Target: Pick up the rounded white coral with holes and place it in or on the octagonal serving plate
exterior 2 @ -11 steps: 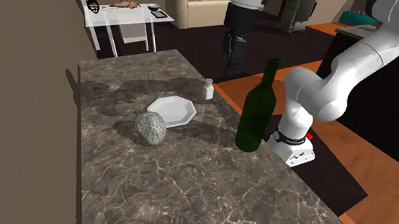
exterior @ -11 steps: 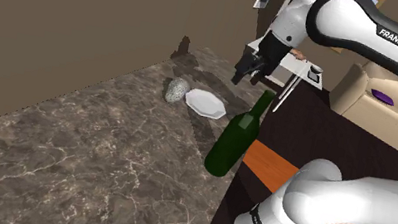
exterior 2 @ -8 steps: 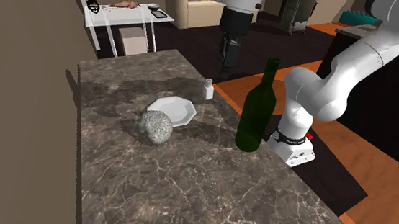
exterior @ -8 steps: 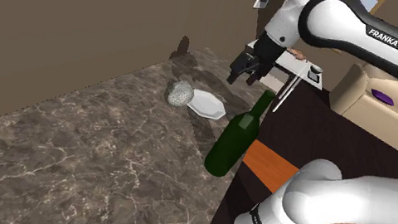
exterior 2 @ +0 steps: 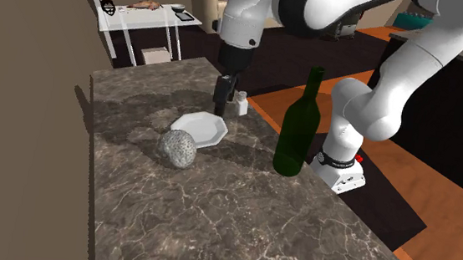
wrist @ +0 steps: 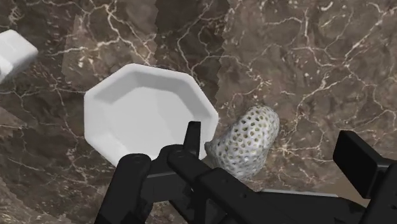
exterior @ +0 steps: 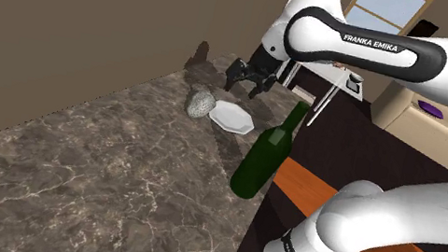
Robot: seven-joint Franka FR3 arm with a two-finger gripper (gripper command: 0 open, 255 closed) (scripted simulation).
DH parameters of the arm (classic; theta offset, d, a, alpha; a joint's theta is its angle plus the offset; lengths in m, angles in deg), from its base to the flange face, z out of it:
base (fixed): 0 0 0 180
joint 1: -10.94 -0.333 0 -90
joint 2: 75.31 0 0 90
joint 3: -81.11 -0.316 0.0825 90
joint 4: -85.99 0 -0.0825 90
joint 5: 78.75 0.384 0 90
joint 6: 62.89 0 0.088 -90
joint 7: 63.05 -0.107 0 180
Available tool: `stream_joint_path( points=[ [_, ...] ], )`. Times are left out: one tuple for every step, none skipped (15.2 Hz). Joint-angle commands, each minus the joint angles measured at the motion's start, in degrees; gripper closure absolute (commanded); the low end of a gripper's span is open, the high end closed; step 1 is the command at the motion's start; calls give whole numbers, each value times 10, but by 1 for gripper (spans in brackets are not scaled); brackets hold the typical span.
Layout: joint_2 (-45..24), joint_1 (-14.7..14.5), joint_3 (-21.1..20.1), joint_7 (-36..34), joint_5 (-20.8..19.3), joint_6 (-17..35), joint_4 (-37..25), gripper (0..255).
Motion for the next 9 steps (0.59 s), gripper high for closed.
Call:
stream_joint_path(
  points=[
    [-36, 8, -8, -33, 6, 37, -7, 0],
    [-56, 12, -11, -49, 8, 56, -11, 0],
    [-76, 16, -13, -63, 10, 74, -16, 0],
    [-96, 19, -16, -78, 12, 91, -22, 0],
    [-116, 23, -18, -93, 13, 108, -29, 0],
    [-137, 27, -20, -108, 14, 124, -36, 0],
    [-157, 30, -21, -123, 15, 140, -43, 0],
    [-178, 34, -23, -138, 15, 155, -52, 0],
    [-195, 36, -23, -151, 15, 168, -59, 0]
  ],
)
